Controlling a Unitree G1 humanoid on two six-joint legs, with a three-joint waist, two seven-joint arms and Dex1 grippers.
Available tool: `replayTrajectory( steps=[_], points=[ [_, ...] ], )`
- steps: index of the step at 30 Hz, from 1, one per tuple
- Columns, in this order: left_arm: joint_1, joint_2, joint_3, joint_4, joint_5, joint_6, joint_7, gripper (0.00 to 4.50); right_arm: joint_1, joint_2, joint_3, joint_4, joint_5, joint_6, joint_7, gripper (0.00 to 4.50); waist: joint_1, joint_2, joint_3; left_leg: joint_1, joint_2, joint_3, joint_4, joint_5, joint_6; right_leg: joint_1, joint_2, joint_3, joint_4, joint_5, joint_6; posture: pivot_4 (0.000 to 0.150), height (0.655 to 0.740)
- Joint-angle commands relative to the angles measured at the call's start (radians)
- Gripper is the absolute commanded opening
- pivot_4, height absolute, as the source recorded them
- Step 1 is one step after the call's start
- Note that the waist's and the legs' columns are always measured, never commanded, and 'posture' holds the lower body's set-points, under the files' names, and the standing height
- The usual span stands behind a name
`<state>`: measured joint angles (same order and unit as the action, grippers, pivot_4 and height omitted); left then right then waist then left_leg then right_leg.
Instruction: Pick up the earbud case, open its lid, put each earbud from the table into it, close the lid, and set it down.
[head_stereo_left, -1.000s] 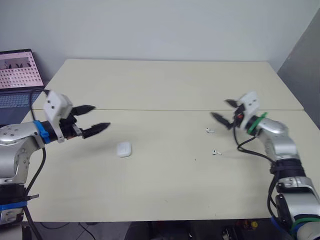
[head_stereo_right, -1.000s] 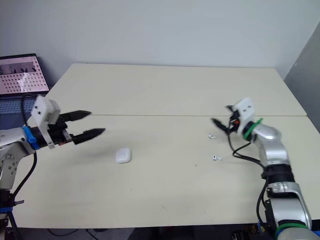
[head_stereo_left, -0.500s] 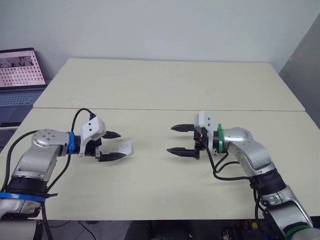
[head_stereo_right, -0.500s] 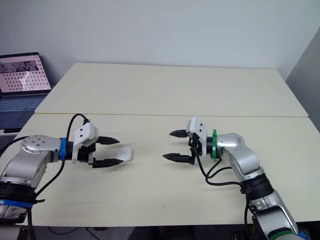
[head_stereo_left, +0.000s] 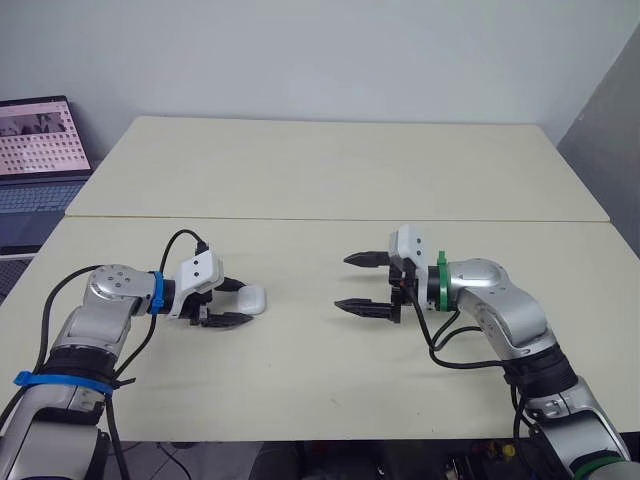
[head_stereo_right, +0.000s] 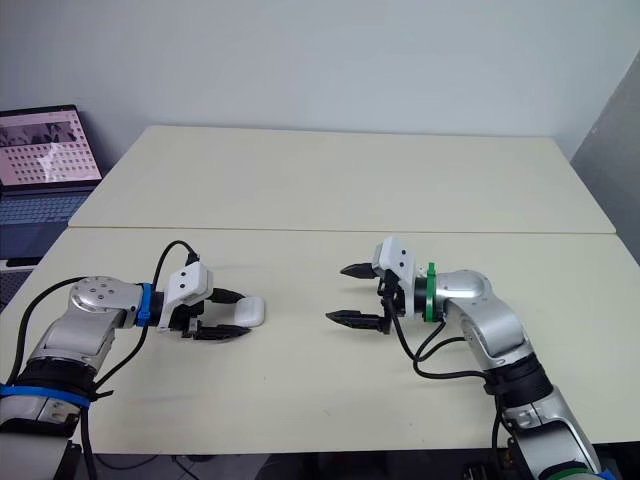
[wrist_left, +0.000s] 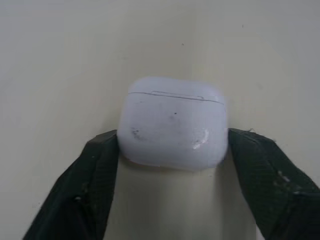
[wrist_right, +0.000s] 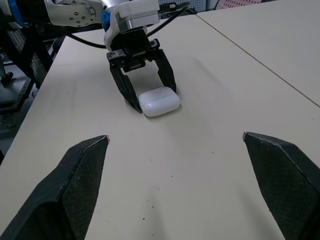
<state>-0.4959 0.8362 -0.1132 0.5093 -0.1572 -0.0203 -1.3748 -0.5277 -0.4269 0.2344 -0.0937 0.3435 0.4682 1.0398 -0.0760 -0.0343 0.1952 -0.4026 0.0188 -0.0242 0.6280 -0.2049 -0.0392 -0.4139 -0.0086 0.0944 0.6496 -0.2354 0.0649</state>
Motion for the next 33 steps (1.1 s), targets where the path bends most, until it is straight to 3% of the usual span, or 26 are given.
replayTrajectory(
  steps=[1,8,14,19,33],
  points=[
    [-0.019,-0.012,0.007,0.019,0.008,-0.011,-0.001,2.72,-0.007,-0.007,-0.030,-0.029,0.018,-0.004,-0.007,4.50,0.001,0.000,0.000,0.000,0.000,0.000,0.000,0.000,0.000,0.000,0.000,0.000,0.000,0.000,0.000,0.150,0.7400],
    [-0.044,-0.069,0.066,-0.113,-0.049,-0.048,0.060,2.72,-0.019,0.001,-0.056,-0.033,0.061,0.111,-0.040,4.50,0.004,0.000,0.000,0.000,0.000,0.000,0.001,0.000,0.000,0.000,0.000,0.000,0.000,0.000,0.000,0.150,0.7400],
    [-0.068,-0.167,0.085,-0.167,0.065,-0.493,0.267,2.72,-0.062,0.109,-0.153,-0.006,0.218,0.470,-0.217,4.50,0.018,0.000,0.000,-0.002,0.002,0.000,0.001,0.000,0.000,-0.001,0.000,0.000,0.000,0.004,-0.005,0.150,0.7400],
    [-0.043,-0.214,0.061,-0.164,0.158,-0.715,0.400,2.72,-0.088,0.250,-0.210,0.002,0.270,0.570,-0.364,4.50,0.018,0.000,0.000,-0.002,0.006,0.001,0.001,0.000,0.000,-0.002,0.006,0.000,-0.001,0.007,-0.008,0.150,0.7400],
    [-0.077,-0.212,0.024,-0.111,0.182,-0.795,0.484,2.72,-0.145,0.351,-0.236,0.050,0.307,0.592,-0.471,4.50,0.018,0.000,0.000,-0.007,0.009,0.000,0.002,0.000,0.000,-0.007,0.010,0.000,0.000,0.008,-0.009,0.150,0.7400]
  ],
)
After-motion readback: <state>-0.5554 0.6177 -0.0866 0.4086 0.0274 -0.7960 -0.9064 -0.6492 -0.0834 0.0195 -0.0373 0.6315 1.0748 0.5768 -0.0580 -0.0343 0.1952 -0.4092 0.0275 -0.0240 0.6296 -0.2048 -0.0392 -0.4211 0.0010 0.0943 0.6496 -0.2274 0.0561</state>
